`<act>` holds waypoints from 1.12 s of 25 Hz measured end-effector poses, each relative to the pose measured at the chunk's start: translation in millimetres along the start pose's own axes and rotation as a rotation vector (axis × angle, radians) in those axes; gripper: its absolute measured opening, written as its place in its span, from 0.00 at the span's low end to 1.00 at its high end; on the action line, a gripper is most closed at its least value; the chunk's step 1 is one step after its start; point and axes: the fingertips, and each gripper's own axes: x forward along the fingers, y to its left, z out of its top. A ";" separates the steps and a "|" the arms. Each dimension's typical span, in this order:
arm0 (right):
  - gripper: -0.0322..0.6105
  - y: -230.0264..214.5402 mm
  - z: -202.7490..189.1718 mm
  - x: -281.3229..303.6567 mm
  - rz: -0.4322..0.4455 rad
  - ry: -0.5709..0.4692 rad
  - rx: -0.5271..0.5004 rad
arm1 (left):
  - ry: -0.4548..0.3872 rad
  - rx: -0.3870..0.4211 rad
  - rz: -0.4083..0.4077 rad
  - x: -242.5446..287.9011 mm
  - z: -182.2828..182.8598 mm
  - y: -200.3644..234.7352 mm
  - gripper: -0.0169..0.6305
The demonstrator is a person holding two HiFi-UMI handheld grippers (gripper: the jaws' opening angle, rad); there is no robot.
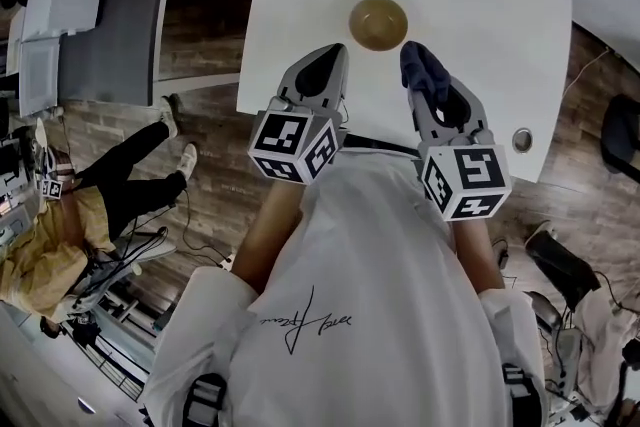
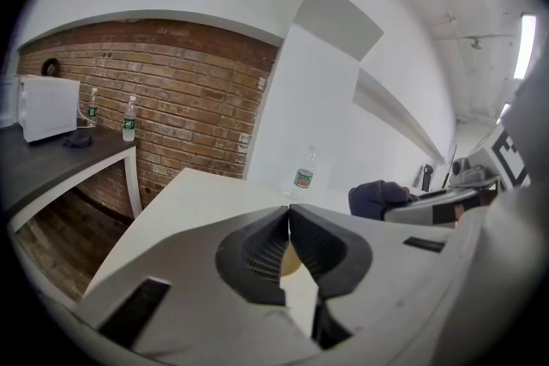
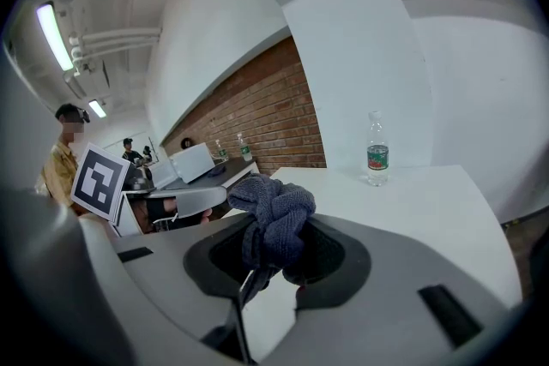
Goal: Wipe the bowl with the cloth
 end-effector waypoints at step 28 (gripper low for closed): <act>0.21 -6.3 -6.8 114.1 -0.073 0.219 0.012 | 0.230 -0.126 -0.006 92.5 -50.0 112.2 0.13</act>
